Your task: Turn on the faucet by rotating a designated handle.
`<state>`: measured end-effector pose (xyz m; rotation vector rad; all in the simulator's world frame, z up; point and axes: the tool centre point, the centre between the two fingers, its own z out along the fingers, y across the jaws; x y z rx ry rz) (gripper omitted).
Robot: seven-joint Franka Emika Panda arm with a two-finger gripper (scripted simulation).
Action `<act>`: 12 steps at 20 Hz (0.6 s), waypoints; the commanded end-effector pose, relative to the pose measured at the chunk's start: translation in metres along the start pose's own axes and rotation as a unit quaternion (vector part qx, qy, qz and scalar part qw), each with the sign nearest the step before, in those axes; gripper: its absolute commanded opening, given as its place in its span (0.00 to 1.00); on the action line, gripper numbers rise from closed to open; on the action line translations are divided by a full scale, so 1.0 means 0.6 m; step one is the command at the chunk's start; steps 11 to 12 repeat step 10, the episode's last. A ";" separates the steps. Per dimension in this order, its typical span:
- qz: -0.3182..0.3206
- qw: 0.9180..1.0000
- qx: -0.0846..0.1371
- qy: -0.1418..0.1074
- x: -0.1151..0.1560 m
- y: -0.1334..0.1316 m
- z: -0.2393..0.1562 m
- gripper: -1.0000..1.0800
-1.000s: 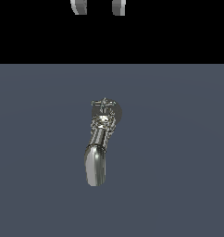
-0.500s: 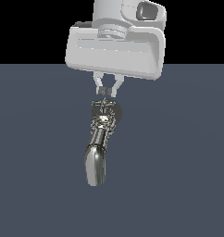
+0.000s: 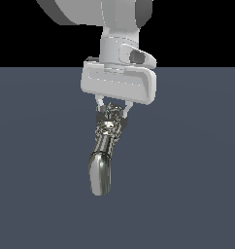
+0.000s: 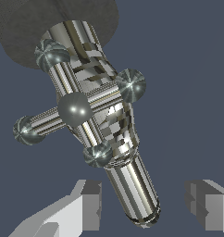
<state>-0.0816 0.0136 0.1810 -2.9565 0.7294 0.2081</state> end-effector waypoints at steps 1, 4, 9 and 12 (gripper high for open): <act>0.072 0.997 0.005 0.035 0.120 0.045 0.008 0.84; 0.060 0.996 -0.014 0.064 0.150 0.152 -0.022 0.18; 0.055 0.991 -0.045 0.113 0.225 0.206 -0.044 0.28; 0.030 0.992 -0.047 0.113 0.208 0.160 -0.039 0.28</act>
